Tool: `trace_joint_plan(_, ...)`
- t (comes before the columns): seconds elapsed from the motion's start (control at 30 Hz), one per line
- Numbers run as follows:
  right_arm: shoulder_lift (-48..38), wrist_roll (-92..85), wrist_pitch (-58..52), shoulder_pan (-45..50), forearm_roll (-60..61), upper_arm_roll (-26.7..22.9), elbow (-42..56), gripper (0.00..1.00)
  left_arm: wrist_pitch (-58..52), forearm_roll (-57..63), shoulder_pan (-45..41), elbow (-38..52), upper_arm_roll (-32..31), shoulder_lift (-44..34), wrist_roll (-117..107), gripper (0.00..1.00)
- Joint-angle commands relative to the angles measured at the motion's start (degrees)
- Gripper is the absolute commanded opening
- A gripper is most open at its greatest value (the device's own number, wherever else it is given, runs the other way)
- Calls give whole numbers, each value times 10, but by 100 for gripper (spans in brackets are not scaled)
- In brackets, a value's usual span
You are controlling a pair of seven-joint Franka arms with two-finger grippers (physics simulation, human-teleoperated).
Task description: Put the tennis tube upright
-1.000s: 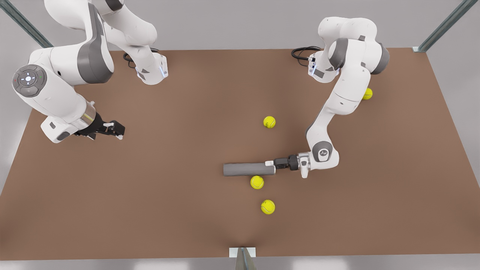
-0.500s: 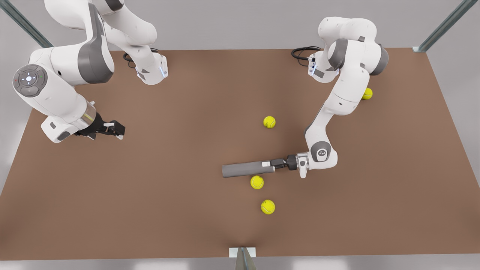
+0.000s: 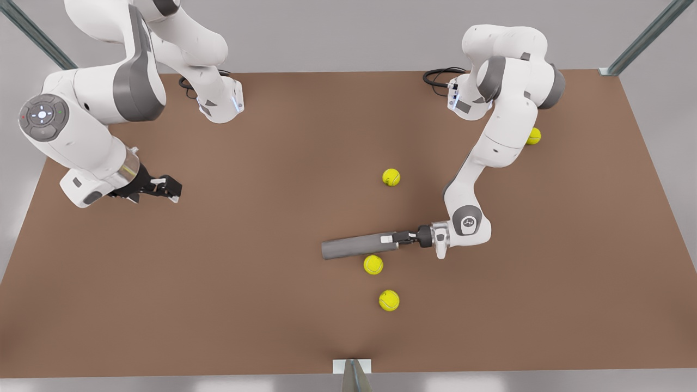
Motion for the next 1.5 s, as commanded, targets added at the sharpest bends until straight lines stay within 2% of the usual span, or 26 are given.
trace_joint_plan(0.0,-1,0,0,0,0,0,0,100,0,2,0,0,0,0,0,21)
trace_joint_plan(0.67,0,1,-1,-4,-3,-3,0,100,-4,40,6,-3,11,-33,1,21)
trace_joint_plan(0.87,0,0,0,-4,-3,-3,0,100,-4,96,11,-11,30,-65,0,21)
trace_joint_plan(1.03,0,0,0,-7,-3,-2,0,100,-53,126,22,-13,57,-84,-17,21)
trace_joint_plan(1.07,0,0,0,-7,-2,-3,0,100,-73,178,22,-9,73,-91,-40,21)
trace_joint_plan(1.33,0,0,0,-6,-3,-2,0,100,-97,241,30,-9,90,-127,-74,21)
trace_joint_plan(1.47,0,0,0,-7,-3,-2,0,100,-97,291,31,-9,123,-150,-76,21)
